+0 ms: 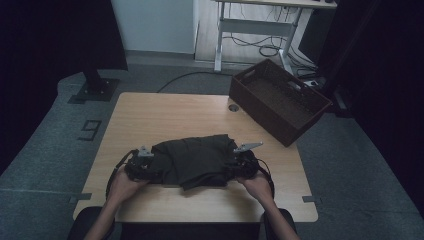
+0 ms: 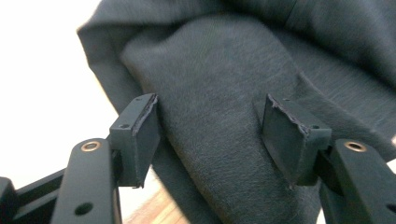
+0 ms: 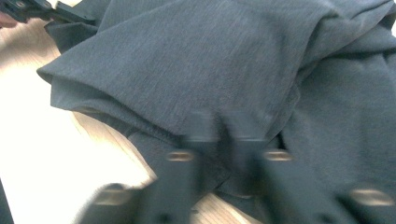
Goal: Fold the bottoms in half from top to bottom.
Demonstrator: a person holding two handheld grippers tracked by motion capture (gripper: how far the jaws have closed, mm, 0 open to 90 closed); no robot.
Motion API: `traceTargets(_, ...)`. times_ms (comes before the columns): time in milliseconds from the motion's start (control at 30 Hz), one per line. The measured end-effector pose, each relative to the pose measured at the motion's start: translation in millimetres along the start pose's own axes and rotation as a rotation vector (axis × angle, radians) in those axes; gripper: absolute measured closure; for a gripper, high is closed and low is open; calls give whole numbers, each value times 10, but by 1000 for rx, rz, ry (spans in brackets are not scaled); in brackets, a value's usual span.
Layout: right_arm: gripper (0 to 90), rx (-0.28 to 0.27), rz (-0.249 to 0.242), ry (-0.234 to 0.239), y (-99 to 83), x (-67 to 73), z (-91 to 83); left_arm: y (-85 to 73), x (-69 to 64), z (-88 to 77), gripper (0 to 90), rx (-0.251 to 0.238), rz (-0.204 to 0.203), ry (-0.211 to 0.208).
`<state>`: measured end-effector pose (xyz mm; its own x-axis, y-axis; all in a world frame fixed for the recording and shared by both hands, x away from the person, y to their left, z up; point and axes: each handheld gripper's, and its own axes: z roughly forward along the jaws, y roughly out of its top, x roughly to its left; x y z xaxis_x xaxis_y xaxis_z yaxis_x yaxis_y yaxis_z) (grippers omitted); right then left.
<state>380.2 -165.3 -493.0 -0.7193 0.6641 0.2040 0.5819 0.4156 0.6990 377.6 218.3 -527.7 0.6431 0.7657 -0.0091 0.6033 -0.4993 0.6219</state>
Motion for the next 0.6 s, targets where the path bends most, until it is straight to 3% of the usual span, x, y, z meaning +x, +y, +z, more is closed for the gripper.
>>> traceTargets(167, 897, 45, -44, -18, -88, 110, 88, -22, 1, 10, 393, -11, -28, -2)
traceTargets(233, 892, 34, -64, -32, -108, 145, 71, -41, 9, 10, 393, -21, -37, -6)
traceTargets(300, 755, 2, -77, -60, -117, 159, 0, -54, 16, 11, 394, -27, -50, -11)
traceTargets(400, 571, -37, -47, -110, -135, 102, -122, -49, 18, 12, 393, -24, -47, -13)
traceTargets(500, 504, -46, -9, -119, -158, 11, -161, -54, 21, 12, 393, -27, -50, -15)
traceTargets(600, 517, -27, 10, -83, -177, -36, -94, -56, 25, 14, 393, -29, -54, -18)
